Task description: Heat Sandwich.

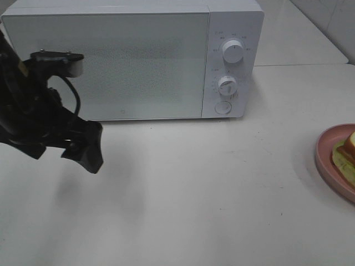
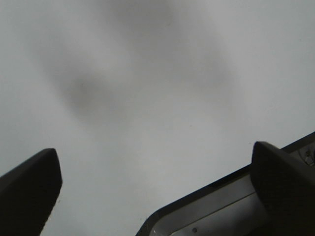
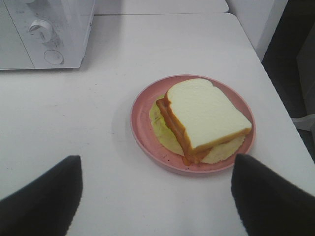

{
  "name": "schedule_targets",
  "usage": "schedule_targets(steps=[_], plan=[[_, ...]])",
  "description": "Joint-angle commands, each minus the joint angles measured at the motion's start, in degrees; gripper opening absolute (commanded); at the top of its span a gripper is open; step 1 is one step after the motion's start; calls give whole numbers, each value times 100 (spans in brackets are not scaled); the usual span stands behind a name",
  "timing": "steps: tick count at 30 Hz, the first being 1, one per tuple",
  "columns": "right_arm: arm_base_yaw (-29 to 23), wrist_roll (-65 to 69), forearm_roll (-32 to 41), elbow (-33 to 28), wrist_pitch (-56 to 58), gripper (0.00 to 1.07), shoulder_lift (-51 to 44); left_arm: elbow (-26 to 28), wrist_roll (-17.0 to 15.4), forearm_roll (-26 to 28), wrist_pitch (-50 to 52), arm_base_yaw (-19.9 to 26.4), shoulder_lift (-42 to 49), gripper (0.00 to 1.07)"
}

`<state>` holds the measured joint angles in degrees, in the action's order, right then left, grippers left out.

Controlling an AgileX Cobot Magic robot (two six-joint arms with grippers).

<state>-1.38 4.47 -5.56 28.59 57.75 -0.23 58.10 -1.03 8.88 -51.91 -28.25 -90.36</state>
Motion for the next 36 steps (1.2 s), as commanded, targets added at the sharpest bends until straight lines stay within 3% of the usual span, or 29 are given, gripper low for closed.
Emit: schedule_targets(steps=[1, 4, 8, 13, 22, 36], plan=[[52, -80, 0, 0, -80, 76, -155, 6, -34, 57, -481, 441, 143, 98], [52, -80, 0, 0, -80, 76, -155, 6, 0, 52, -688, 728, 229, 98], [52, -80, 0, 0, -80, 76, -155, 6, 6, -138, -1066, 1461, 516, 98], [52, -80, 0, 0, -80, 76, -155, 6, 11, -229, -1278, 1811, 647, 98], [52, -80, 0, 0, -80, 76, -155, -126, 149, -258, -1891, 2859, 1364, 98], [52, -80, 0, 0, -80, 76, -155, -1071, 246, -338, -1874, 2974, 2893, 98]])
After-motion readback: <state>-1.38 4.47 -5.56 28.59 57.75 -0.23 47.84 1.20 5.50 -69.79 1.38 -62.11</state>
